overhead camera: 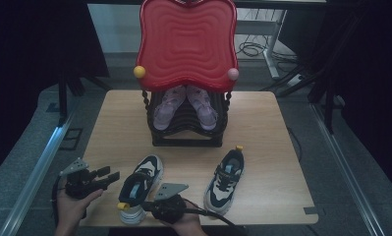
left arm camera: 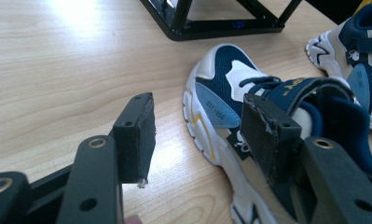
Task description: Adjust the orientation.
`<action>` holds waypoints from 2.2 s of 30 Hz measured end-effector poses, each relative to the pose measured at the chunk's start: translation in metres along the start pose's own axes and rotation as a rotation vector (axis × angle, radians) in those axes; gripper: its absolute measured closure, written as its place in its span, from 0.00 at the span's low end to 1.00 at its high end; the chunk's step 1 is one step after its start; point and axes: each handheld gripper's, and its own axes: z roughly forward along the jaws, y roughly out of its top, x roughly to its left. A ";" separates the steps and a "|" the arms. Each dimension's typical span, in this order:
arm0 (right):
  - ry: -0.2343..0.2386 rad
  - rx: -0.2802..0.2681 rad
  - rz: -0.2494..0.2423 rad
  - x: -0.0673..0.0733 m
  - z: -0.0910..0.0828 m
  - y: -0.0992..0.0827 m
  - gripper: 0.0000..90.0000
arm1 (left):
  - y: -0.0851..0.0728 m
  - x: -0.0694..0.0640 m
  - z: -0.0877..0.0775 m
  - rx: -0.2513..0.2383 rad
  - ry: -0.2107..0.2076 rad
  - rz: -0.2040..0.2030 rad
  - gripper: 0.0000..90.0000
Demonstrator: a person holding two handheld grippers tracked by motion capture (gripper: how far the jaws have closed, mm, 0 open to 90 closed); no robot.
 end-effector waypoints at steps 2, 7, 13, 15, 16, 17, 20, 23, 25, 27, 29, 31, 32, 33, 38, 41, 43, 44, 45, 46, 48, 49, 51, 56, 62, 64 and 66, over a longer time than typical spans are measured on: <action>0.009 -0.002 -0.003 0.001 0.004 0.002 1.00 | 0.000 0.001 -0.002 -0.006 0.002 -0.002 0.50; 0.019 -0.008 -0.007 0.003 0.011 0.003 1.00 | 0.000 0.003 -0.003 -0.006 0.004 -0.006 0.50; 0.022 -0.012 -0.014 0.005 0.017 0.006 1.00 | -0.001 0.006 -0.004 -0.014 0.010 -0.016 0.50; 0.024 -0.010 -0.013 0.005 0.019 0.007 1.00 | 0.000 0.006 -0.005 -0.013 0.013 -0.019 0.49; 0.023 -0.012 -0.015 0.005 0.020 0.007 1.00 | 0.000 0.007 -0.006 -0.014 0.013 -0.019 0.49; 0.026 -0.013 -0.014 0.006 0.021 0.008 1.00 | 0.000 0.007 -0.006 -0.016 0.014 -0.020 0.49; 0.020 -0.010 -0.017 0.006 0.021 0.007 1.00 | 0.000 0.007 -0.008 -0.020 0.015 -0.021 0.49; 0.014 -0.020 -0.036 0.009 0.014 0.007 1.00 | 0.000 0.009 -0.008 -0.021 0.015 -0.023 0.49; 0.008 -0.034 -0.046 0.010 0.009 0.008 1.00 | 0.000 0.009 -0.008 -0.021 0.016 -0.023 0.49; 0.006 -0.047 -0.065 0.011 0.002 0.009 1.00 | 0.000 0.008 -0.008 -0.021 0.018 -0.023 0.49; 0.009 -0.055 -0.067 0.011 -0.003 0.009 1.00 | 0.000 0.008 -0.008 -0.022 0.020 -0.024 0.49; 0.005 -0.059 -0.070 0.011 -0.010 0.008 1.00 | 0.000 0.009 -0.008 -0.022 0.023 -0.025 0.49; 0.003 -0.061 -0.069 0.010 -0.013 0.008 1.00 | 0.000 0.009 -0.008 -0.021 0.023 -0.026 0.49; -0.002 -0.063 -0.071 0.009 -0.017 0.007 1.00 | -0.001 0.009 -0.008 -0.021 0.024 -0.026 0.49; -0.030 -0.080 -0.062 0.004 -0.038 0.004 1.00 | -0.001 0.009 -0.007 -0.021 0.022 -0.027 0.49; -0.053 -0.092 -0.051 -0.001 -0.051 0.002 1.00 | -0.001 0.010 -0.006 -0.016 0.025 -0.028 0.49; -0.072 -0.106 -0.047 -0.005 -0.060 0.001 1.00 | -0.001 0.010 -0.006 -0.016 0.026 -0.027 0.49; -0.080 -0.114 -0.041 -0.008 -0.065 0.000 1.00 | -0.001 0.010 -0.006 -0.016 0.027 -0.027 0.49; -0.088 -0.117 -0.036 -0.010 -0.069 0.000 1.00 | -0.001 0.010 -0.007 -0.018 0.026 -0.027 0.49; -0.099 -0.122 -0.034 -0.013 -0.073 0.000 1.00 | -0.001 0.010 -0.006 -0.020 0.026 -0.026 0.49; -0.113 -0.131 -0.025 -0.018 -0.081 -0.001 1.00 | -0.001 0.009 -0.006 -0.020 0.026 -0.026 0.49; -0.120 -0.135 -0.023 -0.020 -0.084 -0.002 1.00 | -0.001 0.009 -0.006 -0.017 0.025 -0.025 0.49; -0.140 -0.137 -0.022 -0.025 -0.091 -0.003 1.00 | -0.001 0.009 -0.006 -0.016 0.026 -0.024 0.49; -0.169 -0.153 -0.005 -0.035 -0.106 -0.007 1.00 | -0.001 0.010 -0.006 -0.013 0.027 -0.025 0.49; -0.204 -0.171 0.010 -0.047 -0.128 -0.010 1.00 | -0.001 0.010 -0.004 -0.009 0.026 -0.024 0.49; -0.219 -0.178 0.022 -0.050 -0.135 -0.012 1.00 | -0.001 0.010 -0.003 -0.006 0.024 -0.022 0.49; -0.237 -0.181 0.028 -0.053 -0.143 -0.014 1.00 | -0.001 0.009 -0.003 -0.003 0.022 -0.020 0.49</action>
